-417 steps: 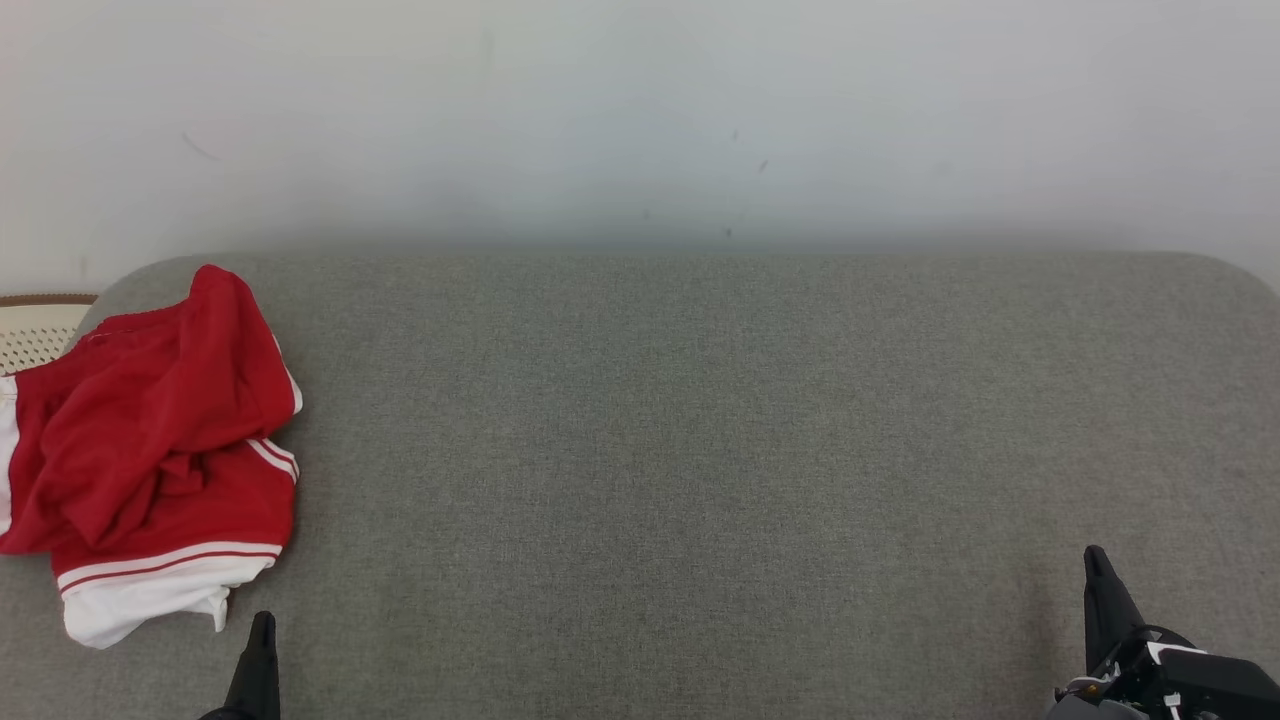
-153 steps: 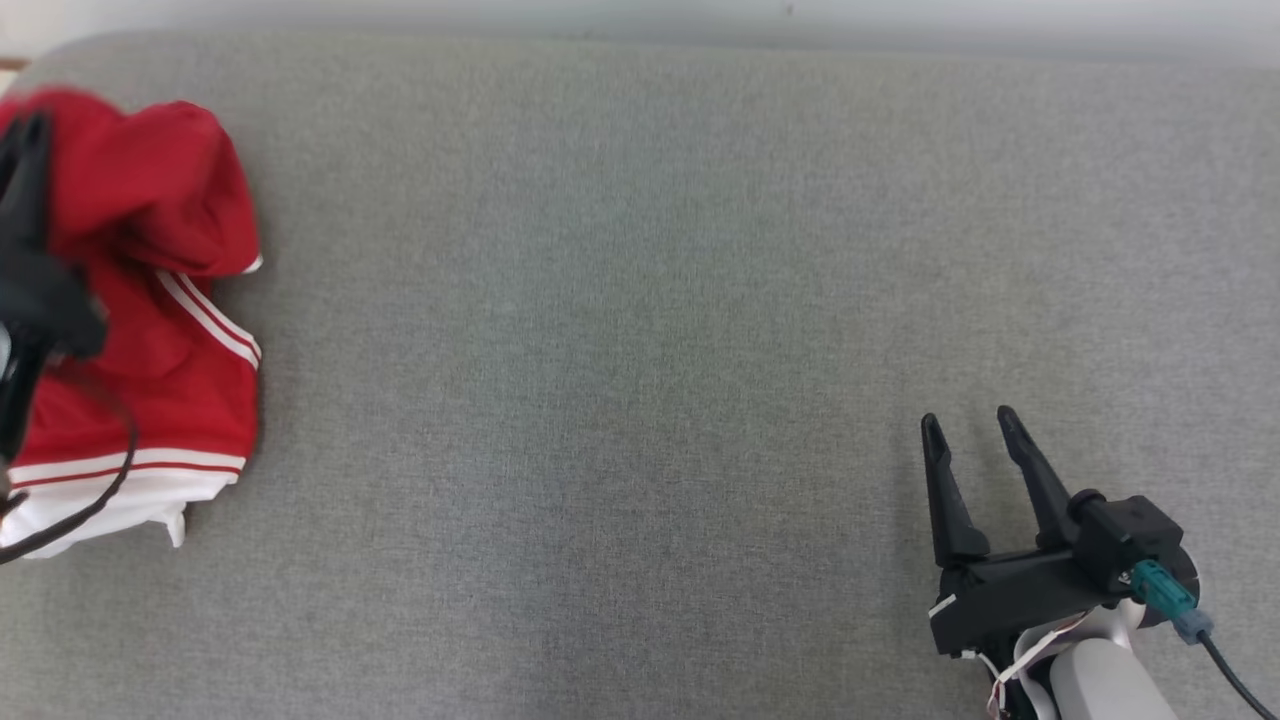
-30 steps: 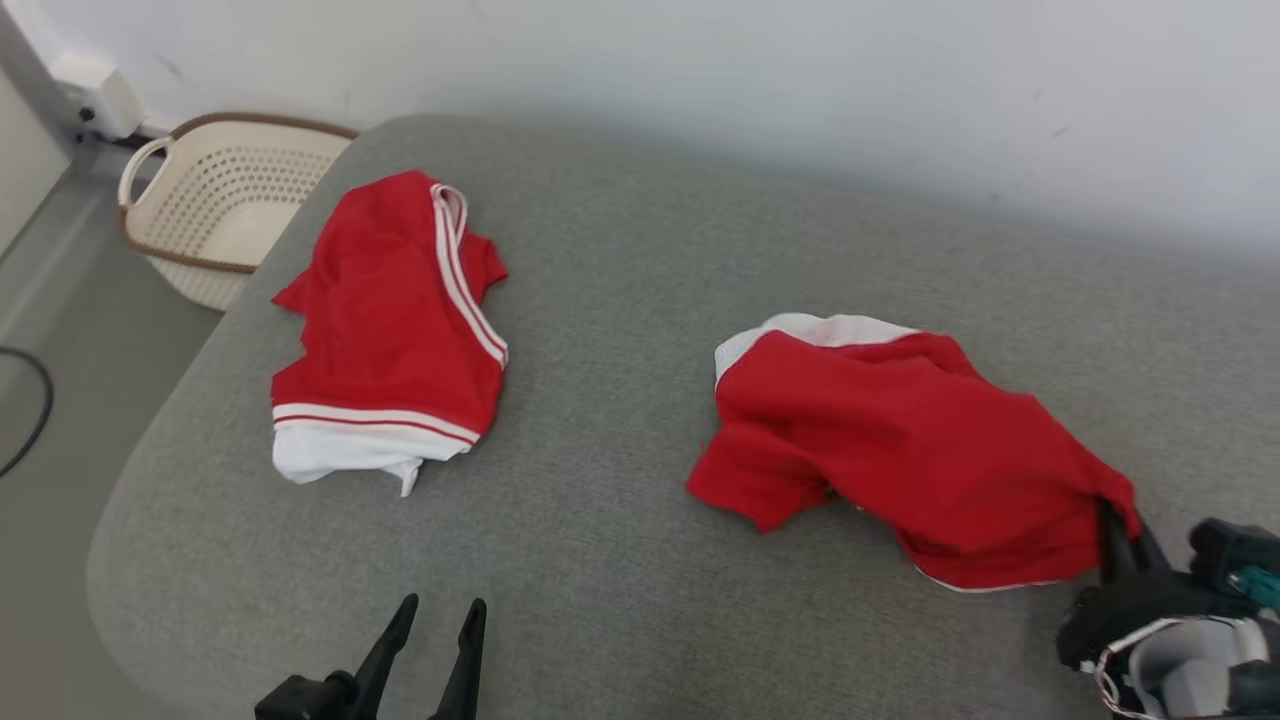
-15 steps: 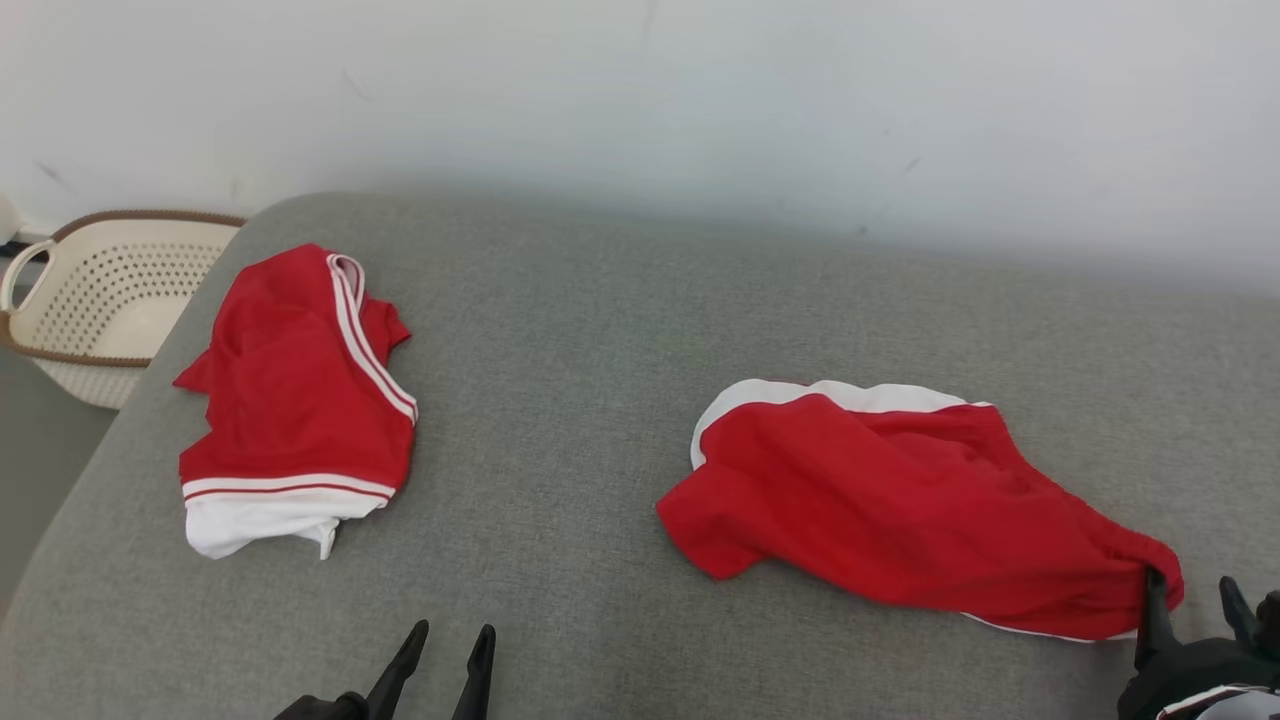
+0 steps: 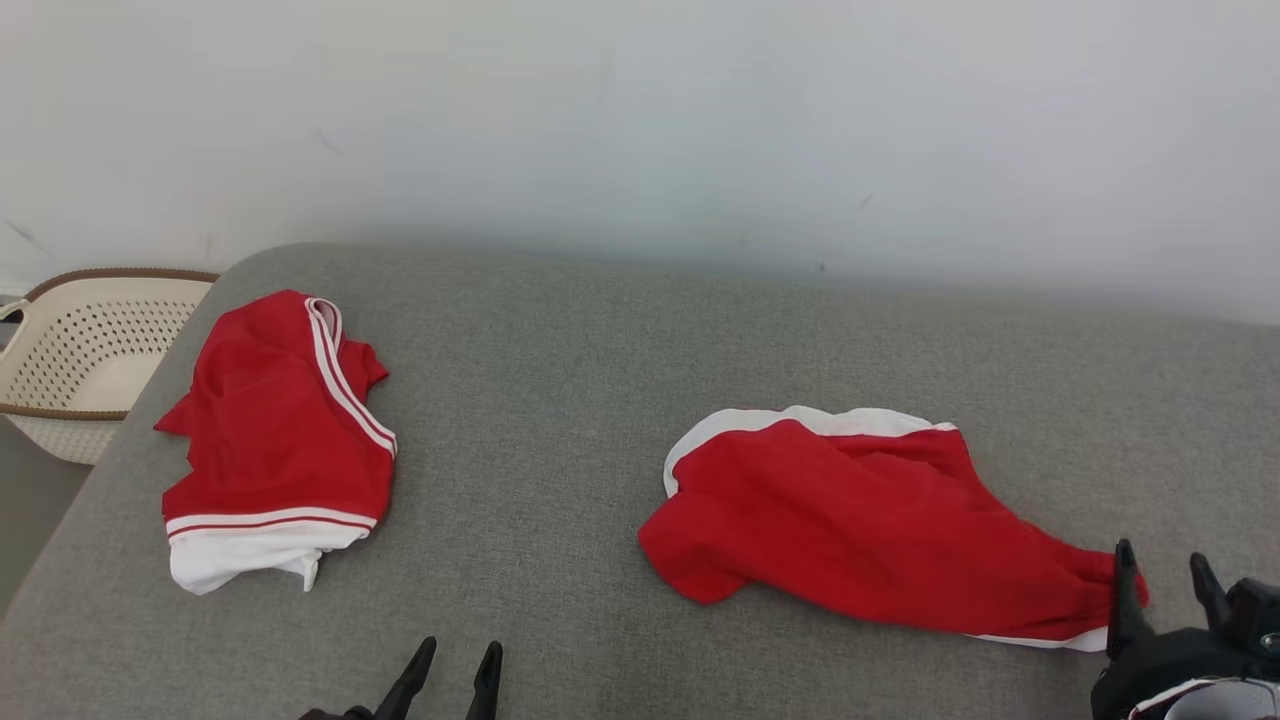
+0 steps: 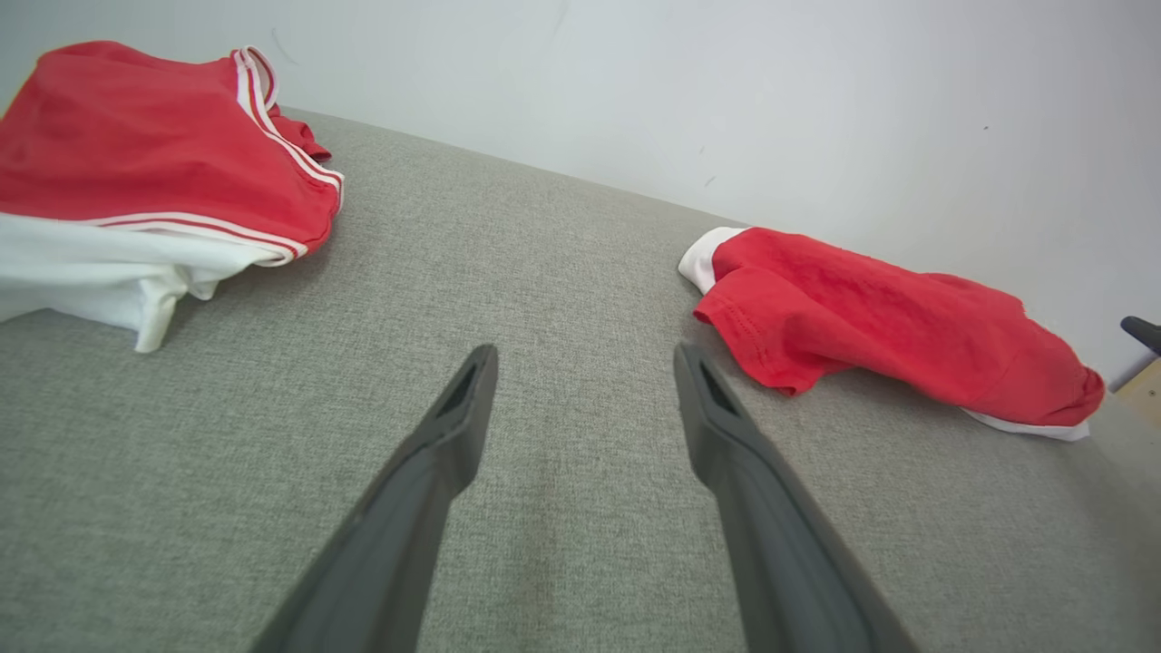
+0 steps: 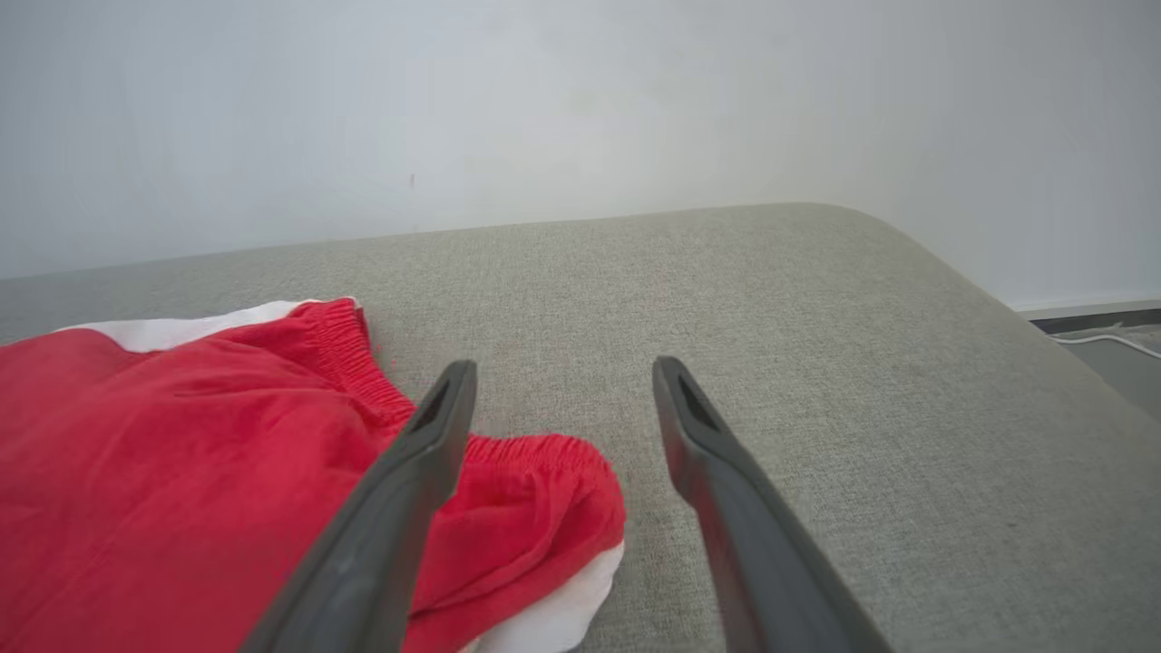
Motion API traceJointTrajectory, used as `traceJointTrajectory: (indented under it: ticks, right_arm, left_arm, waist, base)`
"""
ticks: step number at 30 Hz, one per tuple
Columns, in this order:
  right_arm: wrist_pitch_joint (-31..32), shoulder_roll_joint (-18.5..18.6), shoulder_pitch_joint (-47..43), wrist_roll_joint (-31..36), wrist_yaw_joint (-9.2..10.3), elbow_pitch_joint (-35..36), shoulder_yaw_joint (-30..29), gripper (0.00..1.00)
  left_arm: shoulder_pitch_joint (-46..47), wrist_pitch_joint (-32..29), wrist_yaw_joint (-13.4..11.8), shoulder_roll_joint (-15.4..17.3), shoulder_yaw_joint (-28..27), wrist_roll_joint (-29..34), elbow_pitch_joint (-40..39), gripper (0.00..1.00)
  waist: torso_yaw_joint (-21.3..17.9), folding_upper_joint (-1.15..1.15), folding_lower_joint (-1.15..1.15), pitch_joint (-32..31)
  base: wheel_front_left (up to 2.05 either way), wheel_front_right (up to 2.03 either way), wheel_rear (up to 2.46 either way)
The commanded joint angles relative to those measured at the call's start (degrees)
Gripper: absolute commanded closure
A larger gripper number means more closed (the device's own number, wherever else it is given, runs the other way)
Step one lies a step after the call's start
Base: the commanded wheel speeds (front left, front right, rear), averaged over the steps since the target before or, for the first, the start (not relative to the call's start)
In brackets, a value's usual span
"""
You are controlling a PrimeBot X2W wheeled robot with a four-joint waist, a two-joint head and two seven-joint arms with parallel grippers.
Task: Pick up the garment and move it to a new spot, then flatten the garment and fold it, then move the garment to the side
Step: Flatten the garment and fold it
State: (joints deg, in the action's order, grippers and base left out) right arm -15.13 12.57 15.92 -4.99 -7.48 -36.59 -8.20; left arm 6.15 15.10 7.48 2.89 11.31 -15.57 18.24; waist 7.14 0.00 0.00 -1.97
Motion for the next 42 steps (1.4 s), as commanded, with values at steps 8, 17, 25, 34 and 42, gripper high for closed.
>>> traceJointTrajectory:
  ticks: [8,17,25,34,42]
  right_arm:
    - [-0.02,0.43,-2.44,-1.31,-0.02,-2.73,5.11,0.00]
    - [-0.02,-0.80,-3.46,-6.95,-0.02,4.37,23.02,0.00]
    - [-0.02,-0.78,-0.24,-9.98,-0.02,4.62,30.79,0.00]
    - [-0.02,0.62,5.79,-11.73,-0.02,-0.48,30.04,0.00]
    - [-0.02,3.11,12.33,-11.24,-0.02,-8.17,24.73,0.00]
  left_arm:
    - [-1.77,0.09,0.01,0.01,-0.31,-0.30,0.45,0.00]
    - [-2.33,0.09,0.01,0.01,0.13,-0.80,0.76,0.00]
    - [-1.40,0.09,0.01,0.01,0.55,-1.09,0.86,0.00]
    - [-1.51,0.09,0.02,0.01,0.75,-1.01,1.14,0.00]
    - [-0.61,0.08,0.01,0.00,1.54,-1.15,1.11,0.00]
  waist:
    - [0.27,0.00,0.00,-1.39]
    - [0.33,0.00,0.00,-1.66]
    - [2.38,0.00,0.00,-1.03]
    - [5.68,0.00,0.00,0.19]
    - [8.21,0.00,0.00,2.15]
  base:
    - [0.00,0.00,0.00]
    - [0.00,0.00,0.00]
    - [0.00,0.00,0.00]
    - [0.00,0.00,0.00]
    - [0.00,0.00,0.00]
